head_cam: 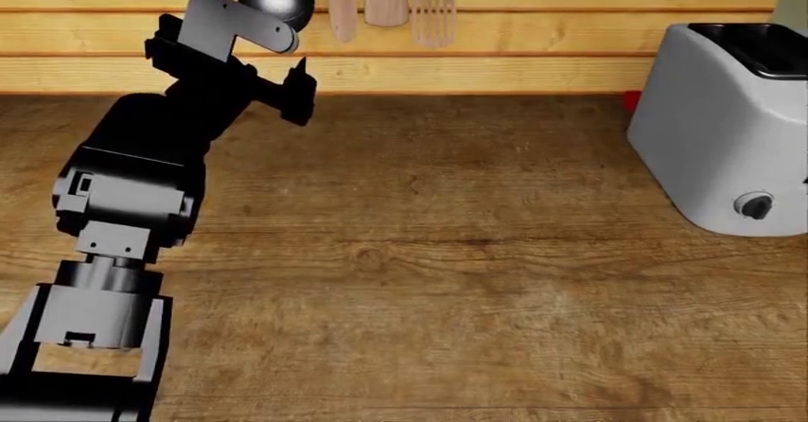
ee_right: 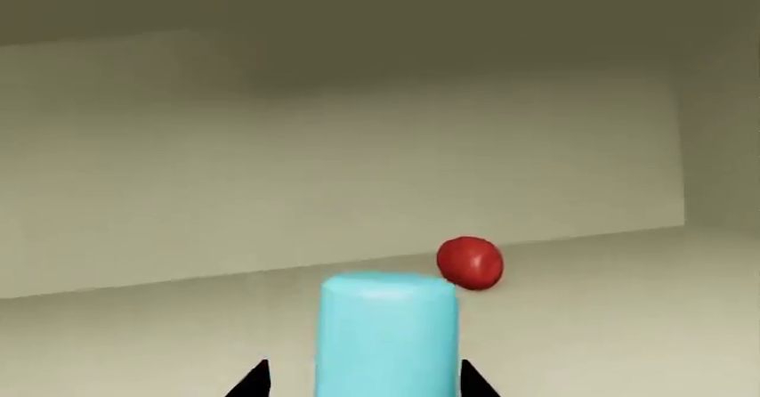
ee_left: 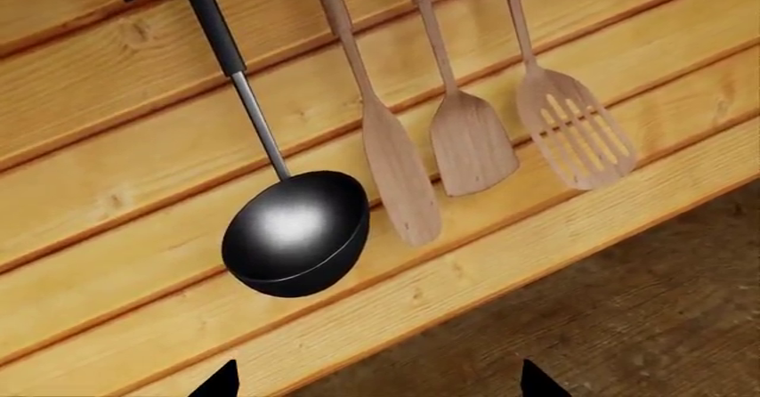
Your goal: A wet mug is on the counter and needs to be dried. Pick it up and place it upside down in the open cabinet.
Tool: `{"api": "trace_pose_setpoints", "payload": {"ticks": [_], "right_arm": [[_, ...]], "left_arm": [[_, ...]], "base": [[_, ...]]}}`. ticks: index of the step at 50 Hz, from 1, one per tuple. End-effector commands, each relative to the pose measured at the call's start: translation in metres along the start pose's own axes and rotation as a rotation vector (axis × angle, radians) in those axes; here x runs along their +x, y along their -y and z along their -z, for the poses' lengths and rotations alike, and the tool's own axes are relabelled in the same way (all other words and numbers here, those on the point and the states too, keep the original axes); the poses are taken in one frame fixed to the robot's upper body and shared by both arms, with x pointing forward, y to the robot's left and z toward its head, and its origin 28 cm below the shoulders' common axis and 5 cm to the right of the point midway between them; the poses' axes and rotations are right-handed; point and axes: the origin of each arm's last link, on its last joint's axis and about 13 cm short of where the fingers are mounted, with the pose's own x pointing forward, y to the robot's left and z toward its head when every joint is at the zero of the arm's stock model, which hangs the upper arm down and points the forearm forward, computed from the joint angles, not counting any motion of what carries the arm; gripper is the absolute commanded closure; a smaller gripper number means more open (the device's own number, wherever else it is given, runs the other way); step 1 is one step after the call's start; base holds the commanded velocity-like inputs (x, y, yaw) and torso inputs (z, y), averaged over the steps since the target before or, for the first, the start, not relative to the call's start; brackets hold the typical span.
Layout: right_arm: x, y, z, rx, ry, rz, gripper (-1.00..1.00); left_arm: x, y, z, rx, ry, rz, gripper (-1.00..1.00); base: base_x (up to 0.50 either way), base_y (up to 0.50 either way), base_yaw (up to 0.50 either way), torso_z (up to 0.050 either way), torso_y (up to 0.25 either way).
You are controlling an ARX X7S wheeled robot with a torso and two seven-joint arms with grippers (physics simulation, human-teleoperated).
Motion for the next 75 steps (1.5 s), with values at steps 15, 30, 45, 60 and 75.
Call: {"api": "trace_pose_setpoints", "payload": {"ticks": [15,30,45,60,75], "right_arm": [[-0.048,-0.019,-0.026,-0.118,0.399,-0.070,-1.00],[-0.097,-0.035,-0.029,-0.134,0.423,-0.190,-1.00],[-0.136,-0.051,-0.011,-0.013,0.360,-0.450,-1.00],[-0.194,-0.062,0.001,0.026,0.296,-0.554,-1.00],[-0.224,-0.072,0.025,0.062,0.213,-0.628,-1.00]], "left_arm": [[0.000,0.002,0.001,-0.002,0.007,0.002,-1.00],[0.000,0.002,0.001,-0.005,0.004,0.004,-1.00],[0.002,0.004,0.003,-0.005,0.001,0.008,-1.00],[0.002,0.006,0.004,-0.003,-0.002,0.010,-1.00],[0.002,0.004,0.002,-0.005,-0.001,0.005,-1.00]], "base": [[0.00,0.00,0.00,0.001,0.000],[0.00,0.00,0.00,0.000,0.000],[0.00,0.00,0.00,0.000,0.000],[0.00,0.00,0.00,0.000,0.000],[0.00,0.00,0.00,0.000,0.000]]}}
